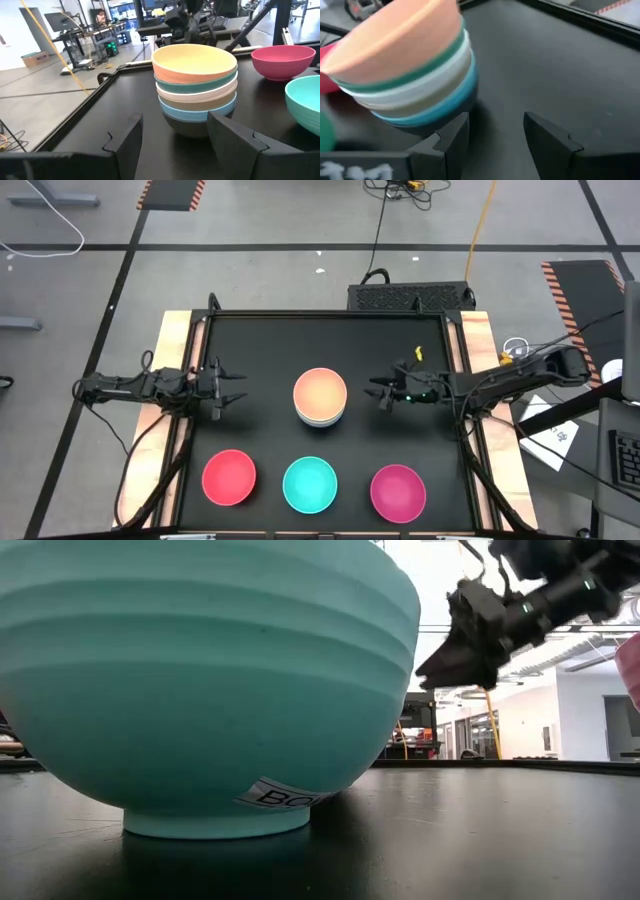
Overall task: Nest bowls inside each other
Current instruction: Stack the red bowl on the orange bowl
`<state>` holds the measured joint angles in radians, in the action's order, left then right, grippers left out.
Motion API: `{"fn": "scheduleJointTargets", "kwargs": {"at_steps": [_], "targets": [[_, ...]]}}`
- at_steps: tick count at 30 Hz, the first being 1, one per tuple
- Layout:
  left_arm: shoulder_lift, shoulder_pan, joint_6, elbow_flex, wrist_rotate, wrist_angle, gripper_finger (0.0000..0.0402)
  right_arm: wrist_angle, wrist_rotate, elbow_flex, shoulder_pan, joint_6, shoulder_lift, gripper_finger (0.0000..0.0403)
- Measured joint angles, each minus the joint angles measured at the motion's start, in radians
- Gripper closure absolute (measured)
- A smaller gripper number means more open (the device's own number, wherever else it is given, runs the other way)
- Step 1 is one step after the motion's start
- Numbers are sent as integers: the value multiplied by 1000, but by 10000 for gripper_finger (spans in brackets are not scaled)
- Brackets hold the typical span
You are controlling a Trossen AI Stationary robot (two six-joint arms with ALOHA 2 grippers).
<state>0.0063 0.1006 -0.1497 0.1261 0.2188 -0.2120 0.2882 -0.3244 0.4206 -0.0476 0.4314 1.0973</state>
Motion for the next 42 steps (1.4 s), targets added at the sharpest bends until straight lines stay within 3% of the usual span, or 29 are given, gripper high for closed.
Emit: {"fn": "scheduleJointTargets", "kwargs": {"at_steps": [8, 17, 29, 31, 34, 37, 42], "targets": [[0, 0, 41, 0, -24, 0, 176, 449, -12, -207, -1, -96, 0, 220], [0, 0, 26, 0, -35, 11, 176, 537, 116, -213, 0, -224, 0, 220], [0, 1, 108, 11, -68, 75, 176, 609, 34, -292, 0, -225, 1, 220], [0, 9, 82, 34, -119, 91, 176, 687, 34, -337, 0, -211, 1, 220], [0, 33, 43, 63, -274, 163, 176, 820, 33, -403, 0, -195, 2, 220], [20, 65, 52, 81, -330, 243, 176, 797, 38, -401, 0, -182, -10, 220], [116, 118, -71, 126, -478, 430, 176, 791, 40, -398, 0, -205, -11, 220]]}}
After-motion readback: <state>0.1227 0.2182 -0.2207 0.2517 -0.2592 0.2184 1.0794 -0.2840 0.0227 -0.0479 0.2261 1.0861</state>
